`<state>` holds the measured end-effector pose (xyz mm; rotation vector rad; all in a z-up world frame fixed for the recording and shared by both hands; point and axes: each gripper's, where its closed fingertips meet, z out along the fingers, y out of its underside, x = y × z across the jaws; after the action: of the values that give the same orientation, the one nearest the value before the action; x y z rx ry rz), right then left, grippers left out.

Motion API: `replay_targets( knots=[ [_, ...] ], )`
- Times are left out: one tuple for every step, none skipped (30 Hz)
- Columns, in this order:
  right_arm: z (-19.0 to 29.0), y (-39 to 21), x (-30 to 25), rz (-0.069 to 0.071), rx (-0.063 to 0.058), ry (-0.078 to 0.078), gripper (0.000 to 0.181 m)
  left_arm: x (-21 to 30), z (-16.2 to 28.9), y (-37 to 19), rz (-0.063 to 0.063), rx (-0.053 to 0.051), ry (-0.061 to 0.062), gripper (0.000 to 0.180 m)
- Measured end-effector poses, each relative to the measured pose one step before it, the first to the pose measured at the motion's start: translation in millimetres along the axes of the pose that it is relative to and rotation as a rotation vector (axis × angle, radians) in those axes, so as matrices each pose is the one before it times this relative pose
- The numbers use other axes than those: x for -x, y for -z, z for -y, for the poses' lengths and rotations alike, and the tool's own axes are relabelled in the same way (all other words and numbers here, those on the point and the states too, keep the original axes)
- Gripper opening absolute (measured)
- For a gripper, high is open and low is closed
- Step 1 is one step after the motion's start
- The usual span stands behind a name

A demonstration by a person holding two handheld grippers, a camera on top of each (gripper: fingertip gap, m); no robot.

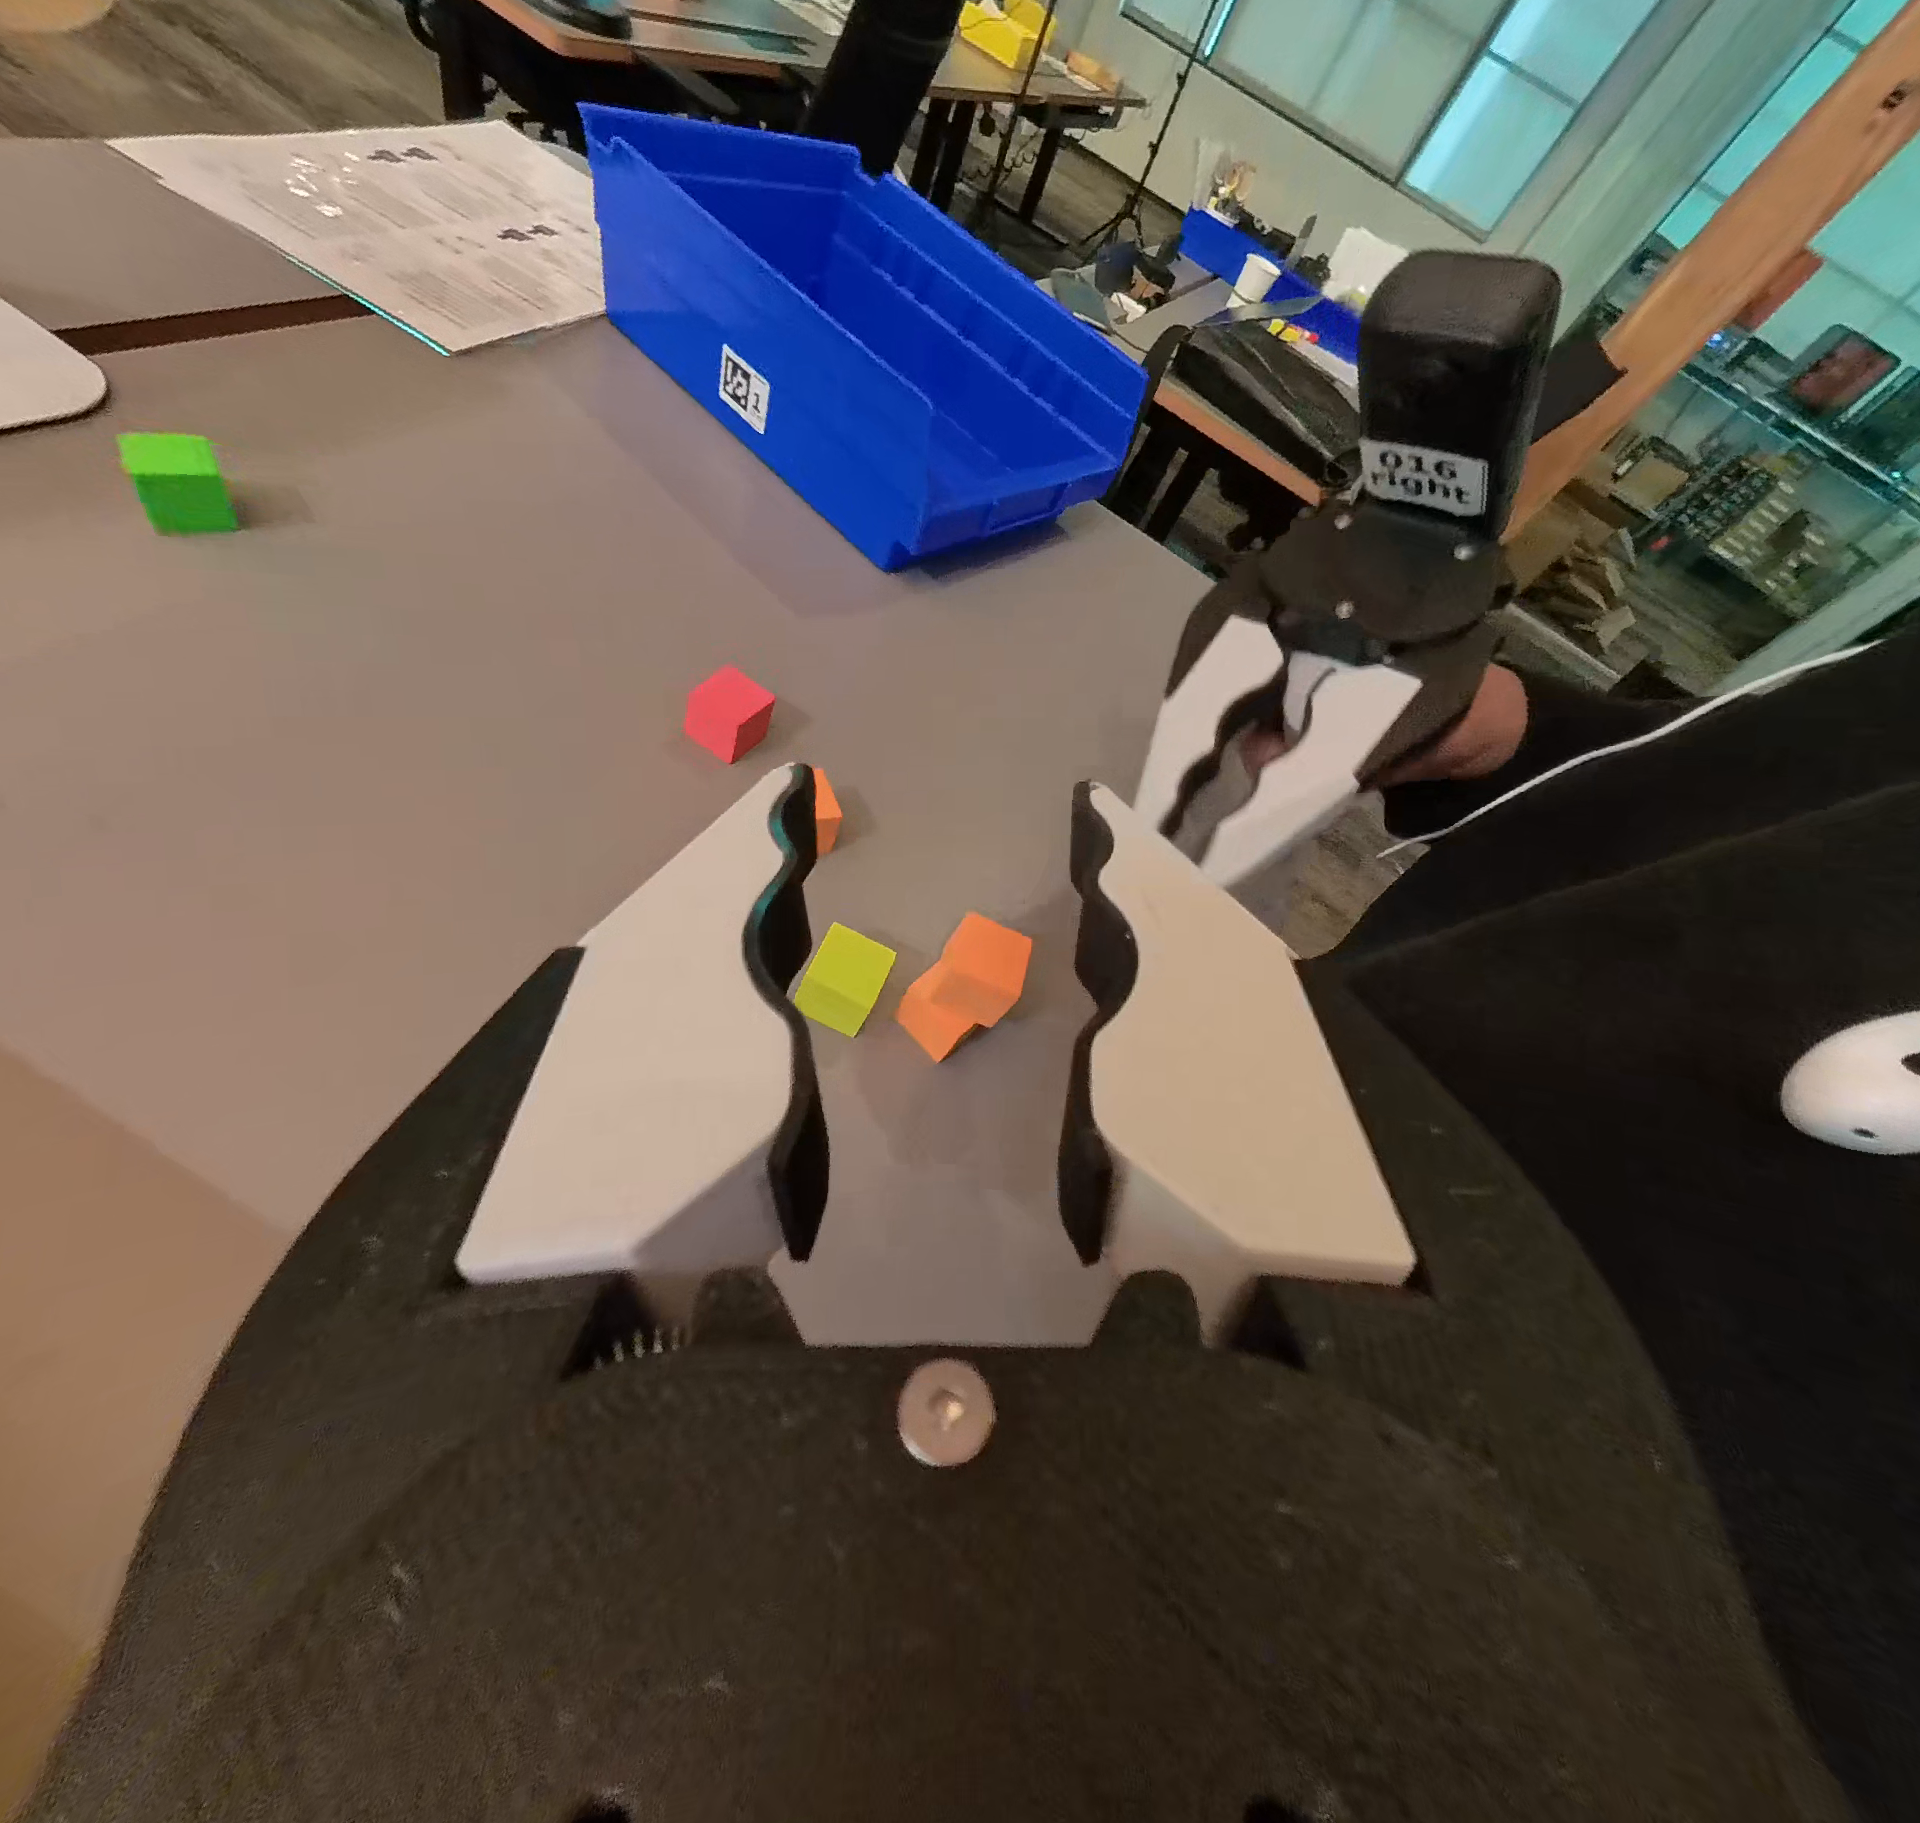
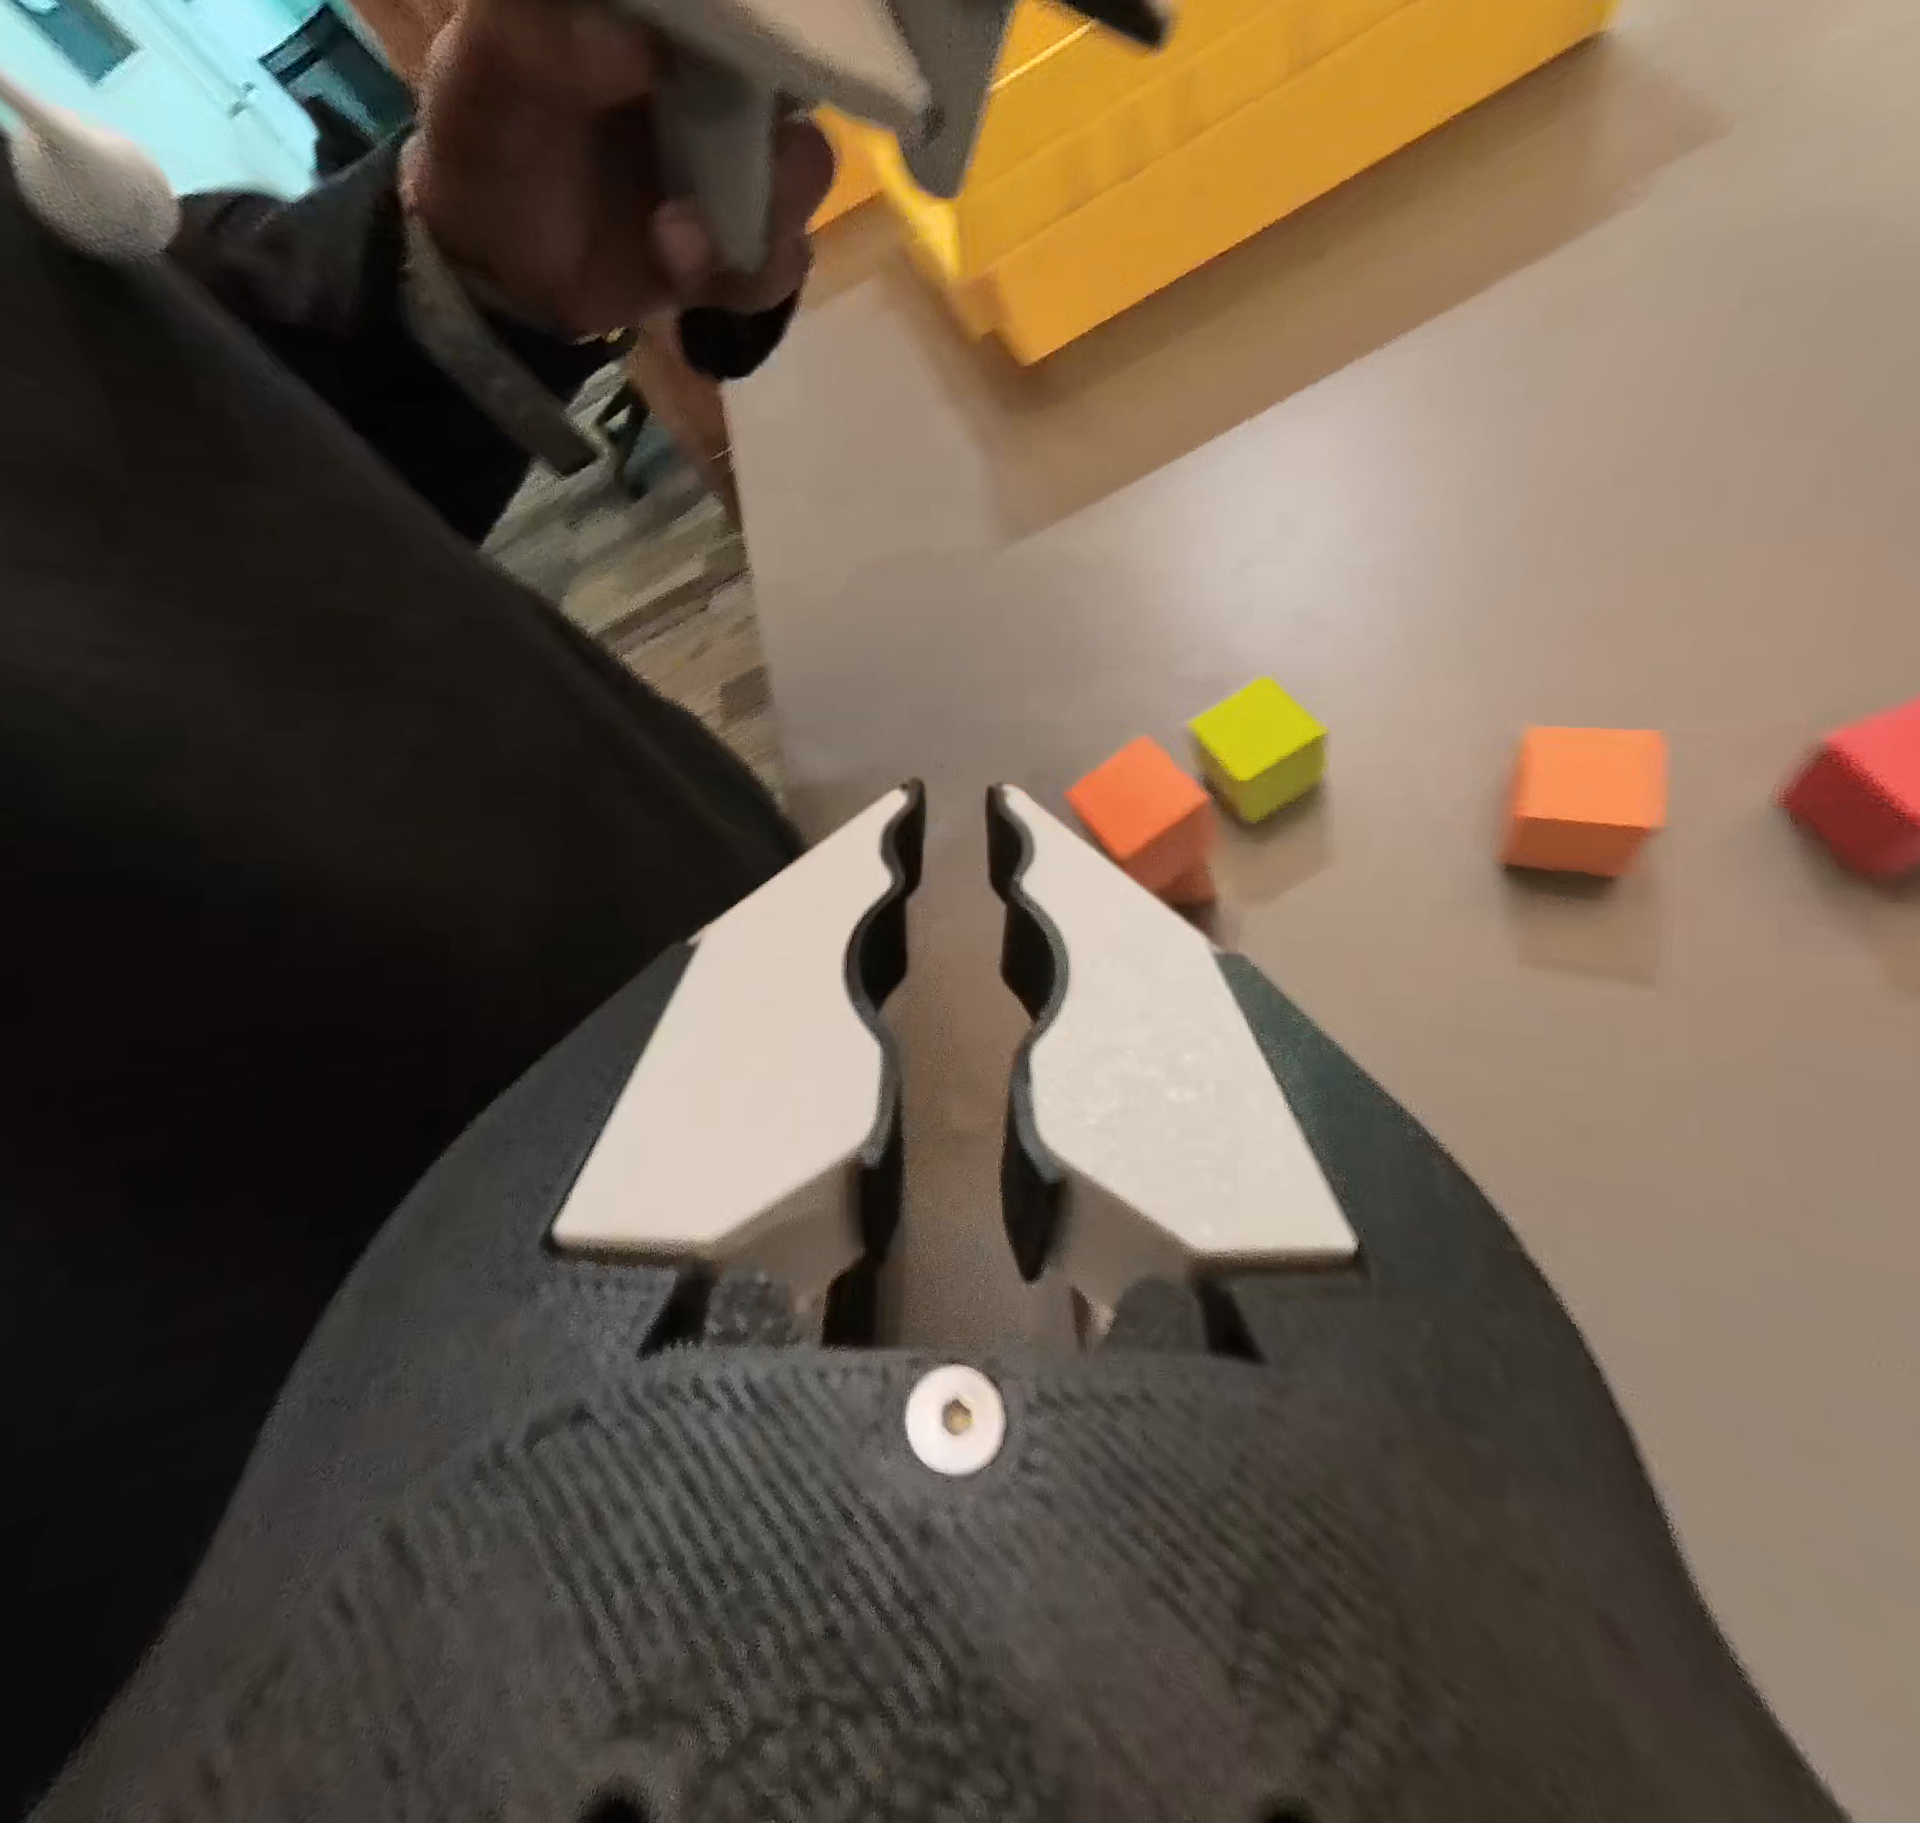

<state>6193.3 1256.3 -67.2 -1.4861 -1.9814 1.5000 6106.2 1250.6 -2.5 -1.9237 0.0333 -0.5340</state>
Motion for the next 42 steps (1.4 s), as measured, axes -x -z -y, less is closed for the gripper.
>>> replay_targets(
  knots=[
    [-4.08,-4.7,7.11,0.0276,0.0205,0.0069,0.009,-0.37,0.25,-1.69,-0.0088,0.0027,-0.0015,0.046],
    [-4.4,-5.32,3.46,0.0087,0.0257,0.0067,0.009,-0.27,0.06,-1.93,-0.0075,0.0045,-0.0028,0.046],
    [-4.34,-5.36,1.49,0.0002,0.0283,0.0097,0.009,-0.26,0.11,-1.7,-0.0061,0.0043,-0.0045,0.046],
    [-3.49,-5.13,2.24,0.007,0.0248,0.0142,0.009,-0.45,0.34,-1.56,-0.0057,0.0036,-0.0057,0.046],
    [-1.93,-5.0,4.67,0.0248,0.0153,0.016,0.008,-0.58,0.23,-1.29,-0.0054,0.0031,-0.006,0.046],
    [-0.82,-5.05,6.43,0.0382,0.0106,0.0109,0.005,-0.35,0.35,-0.91,-0.0038,0.002,-0.0056,0.046],
    [-1.03,-5.12,5.6,0.0374,0.0159,0.0046,0.004,-0.17,0.31,-0.67,-0.0026,0.0011,-0.0041,0.046],
    [-1.88,-4.68,1.13,0.011,0.0239,0.0055,0.002,-0.14,0.06,-0.36,-0.0037,0.0015,-0.0014,0.046],
    [-2.58,-3.5,-7.16,-0.04,0.0285,0.0114,0.0,-0.35,0.13,-0.08,-0.0043,0.0009,-0.0001,0.046],
    [-2.29,-1.36,-16.09,-0.098,0.0285,0.0157,0.0,-0.16,0.1,0.3,-0.0028,-0.0012,-0.001,0.046],
    [-0.17,1.42,-22.43,-0.1389,0.0167,0.0158,0.0,0.06,-0.09,0.71,0.0,-0.0014,-0.0008,0.045],
    [3.65,3.96,-22.37,-0.1368,-0.0097,0.0101,0.0,0.4,-0.4,0.87,0.0008,0.0,0.0006,0.045],
    [7.15,5.6,-17.33,-0.0943,-0.0364,-0.003,0.0,0.29,-0.56,1.26,0.0009,0.0,0.0018,0.045],
    [8.18,6.18,-12.73,-0.0543,-0.0474,-0.0231,0.002,0.46,-0.53,1.49,0.0021,-0.0009,0.0018,0.045],
    [6.3,5.79,-11.67,-0.0398,-0.0411,-0.0396,0.003,0.83,-0.66,1.5,0.0039,-0.0024,0.002,0.045],
    [3.18,4.57,-9.44,-0.0245,-0.0271,-0.0425,0.003,1.0,-0.86,1.53,0.0033,-0.0024,0.0036,0.045],
    [0.25,3.08,-2.87,0.0147,-0.0118,-0.0359,0.003,1.05,-1.12,1.21,0.0017,-0.0016,0.0062,0.045],
    [-1.33,2.42,7.68,0.0746,-0.0012,-0.0233,0.002,0.93,-1.17,0.95,-0.0001,-0.0013,0.0081,0.045],
    [-1.76,1.84,17.72,0.1248,0.0016,-0.0099,0.002,0.69,-0.94,0.93,-0.0011,-0.0027,0.0073,0.045],
    [-2.64,0.07,21.99,0.1369,0.0061,-0.0025,0.0,0.51,-0.53,0.74,-0.0009,-0.0038,0.0057,0.045],
    [-5.2,-3.31,18.19,0.1052,0.0229,-0.0022,0.0,0.54,-0.54,0.37,-0.0015,-0.0033,0.005,0.045],
    [-8.38,-6.39,10.01,0.0523,0.0458,0.0002,0.0,0.3,-0.59,-0.09,-0.0033,-0.0014,0.005,0.045],
    [-10.53,-8.19,2.94,0.008,0.0618,0.0108,0.0,0.31,-0.57,-0.47,-0.0042,-0.0001,0.0041,0.045],
    [-10.34,-8.61,-2.07,-0.0234,0.0654,0.0227,0.0,0.36,-0.4,-0.73,-0.0043,0.0,0.0026,0.045],
    [-7.54,-7.41,-8.75,-0.0642,0.0558,0.0285,0.0,-0.01,-0.23,-0.87,-0.0047,0.0003,0.001,0.045],
    [-2.74,-4.38,-16.7,-0.1138,0.0305,0.0236,0.0,0.07,0.0,-0.94,-0.0038,0.001,-0.0003,0.045],
    [3.22,-0.65,-19.42,-0.1271,-0.0075,0.0073,0.0,0.14,-0.12,-0.92,-0.0025,0.0022,-0.0017,0.045],
    [7.51,2.41,-17.44,-0.1006,-0.0385,-0.0145,0.0,0.13,-0.35,-0.77,-0.0014,0.0038,-0.0029,0.045],
    [8.79,4.8,-17.28,-0.0847,-0.0513,-0.0409,0.0,0.26,-0.7,-0.58,0.0006,0.0054,-0.004,0.045],
    [7.81,5.79,-16.53,-0.0698,-0.0494,-0.056,0.0,0.72,-1.05,-0.36,0.003,0.0062,-0.0044,0.045],
    [5.0,5.46,-11.88,-0.0366,-0.0378,-0.0515,0.0,0.87,-1.64,-0.38,0.0034,0.007,-0.0035,0.045],
    [1.74,4.67,-7.69,-0.0129,-0.0224,-0.0426,0.0,1.15,-2.19,-0.51,0.0037,0.0079,-0.0007,0.045],
    [-1.68,3.56,-4.82,-0.0011,-0.0062,-0.0339,0.0,1.09,-2.48,-0.7,0.0021,0.0075,0.0023,0.045],
    [-4.42,2.28,-1.27,0.0117,0.0085,-0.0221,0.002,0.75,-2.43,-1.09,-0.0002,0.006,0.0051,0.045],
    [-5.83,1.5,1.68,0.02,0.0156,-0.0086,0.01,0.46,-2.52,-1.39,-0.0023,0.0056,0.0076,0.045],
    [-6.04,0.32,3.27,0.0179,0.0159,0.0025,0.018,0.15,-2.73,-1.84,-0.0037,0.0069,0.0086,0.045],
    [-5.57,-0.8,3.65,0.0094,0.0144,0.0094,0.029,0.39,-3.28,-2.54,-0.0024,0.0084,0.0086,0.045],
    [-4.78,-2.28,3.28,0.0,0.0145,0.0117,0.037,1.73,-4.22,-3.37,0.0041,0.0137,0.0091,0.046],
    [-4.4,-3.64,3.41,-0.0004,0.018,0.0132,0.044,3.43,-5.95,-4.31,0.0137,0.0226,0.0091,0.046],
    [-3.98,-4.78,4.12,0.0049,0.0219,0.0147,0.05,4.05,-6.9,-5.31,0.0168,0.0284,0.0036,0.046],
    [-3.23,-5.75,2.57,-0.0011,0.0225,0.0132,0.056,3.36,-6.75,-6.1,0.0156,0.0295,-0.0033,0.047],
    [-2.35,-6.0,1.22,-0.0059,0.0176,0.0119,0.06,3.19,-6.56,-6.71,0.0166,0.0316,-0.0049,0.047]
  ],
)
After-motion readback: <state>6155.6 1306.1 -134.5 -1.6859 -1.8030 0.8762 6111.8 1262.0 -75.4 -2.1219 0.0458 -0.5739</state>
